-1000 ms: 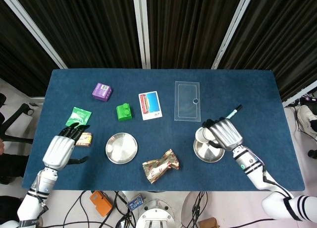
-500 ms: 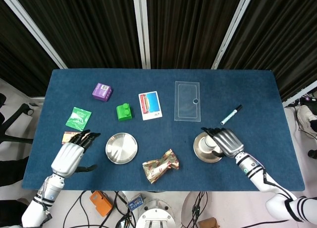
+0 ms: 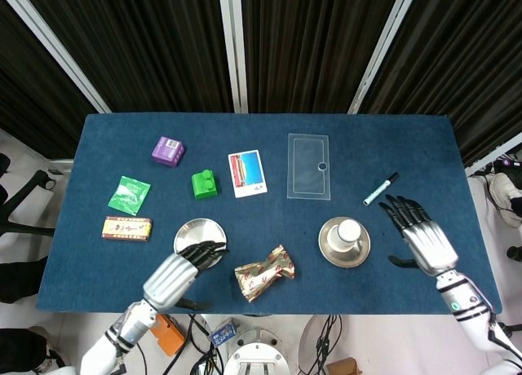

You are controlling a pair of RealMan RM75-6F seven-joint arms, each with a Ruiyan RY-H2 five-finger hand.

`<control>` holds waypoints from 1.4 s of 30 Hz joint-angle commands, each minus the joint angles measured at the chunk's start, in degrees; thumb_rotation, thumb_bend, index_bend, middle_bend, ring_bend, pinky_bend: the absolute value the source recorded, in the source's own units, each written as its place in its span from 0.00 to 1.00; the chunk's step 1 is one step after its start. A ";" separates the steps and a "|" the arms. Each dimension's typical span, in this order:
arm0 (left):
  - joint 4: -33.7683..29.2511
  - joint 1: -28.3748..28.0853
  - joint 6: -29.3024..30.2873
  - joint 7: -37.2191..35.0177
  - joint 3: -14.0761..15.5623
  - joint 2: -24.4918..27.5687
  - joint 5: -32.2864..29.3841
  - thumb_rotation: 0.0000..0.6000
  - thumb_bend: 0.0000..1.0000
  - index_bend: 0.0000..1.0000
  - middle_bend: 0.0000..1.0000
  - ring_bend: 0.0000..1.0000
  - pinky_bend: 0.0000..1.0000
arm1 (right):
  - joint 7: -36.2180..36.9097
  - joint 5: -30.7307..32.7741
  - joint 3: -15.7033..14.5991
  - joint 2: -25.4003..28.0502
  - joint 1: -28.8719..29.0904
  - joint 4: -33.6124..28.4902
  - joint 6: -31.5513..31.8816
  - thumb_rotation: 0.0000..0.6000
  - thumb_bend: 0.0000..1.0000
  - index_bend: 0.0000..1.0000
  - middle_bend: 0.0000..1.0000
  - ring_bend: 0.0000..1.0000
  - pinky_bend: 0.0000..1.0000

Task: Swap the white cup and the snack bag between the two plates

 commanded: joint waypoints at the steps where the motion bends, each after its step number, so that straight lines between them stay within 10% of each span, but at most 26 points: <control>1: 2.64 -4.16 -7.07 4.31 -3.29 -9.86 -5.57 1.00 0.05 0.11 0.08 0.10 0.23 | 5.00 -0.10 -0.46 1.28 -4.68 2.31 4.26 1.00 0.21 0.00 0.00 0.00 0.09; 9: 12.88 -8.08 -12.63 12.36 -6.69 -24.80 -14.63 1.00 0.05 0.11 0.08 0.09 0.23 | 12.70 2.06 0.18 2.73 -6.66 6.19 1.01 1.00 0.21 0.00 0.00 0.00 0.06; 19: 20.74 -9.76 -11.27 17.65 -8.27 -30.46 -19.29 1.00 0.04 0.11 0.08 0.10 0.24 | 16.71 1.71 1.44 5.70 -8.18 5.72 0.27 1.00 0.21 0.00 0.00 0.00 0.03; 25: 23.67 -8.84 -5.50 19.41 -7.56 -32.45 -16.84 1.00 0.34 0.36 0.36 0.39 0.57 | 17.15 0.71 1.91 6.26 -8.76 5.47 -0.04 1.00 0.21 0.00 0.00 0.00 0.03; 30: 25.66 -8.43 -1.20 18.48 -7.08 -32.43 -13.18 1.00 0.52 0.53 0.55 0.56 0.71 | 17.17 0.42 2.27 6.54 -8.94 5.24 -1.07 1.00 0.21 0.00 0.00 0.00 0.03; 42: 14.29 -5.96 8.40 18.11 -8.25 -18.20 -7.10 1.00 0.52 0.54 0.59 0.58 0.73 | 16.25 0.04 3.31 6.63 -9.61 4.49 -1.94 1.00 0.21 0.00 0.00 0.00 0.03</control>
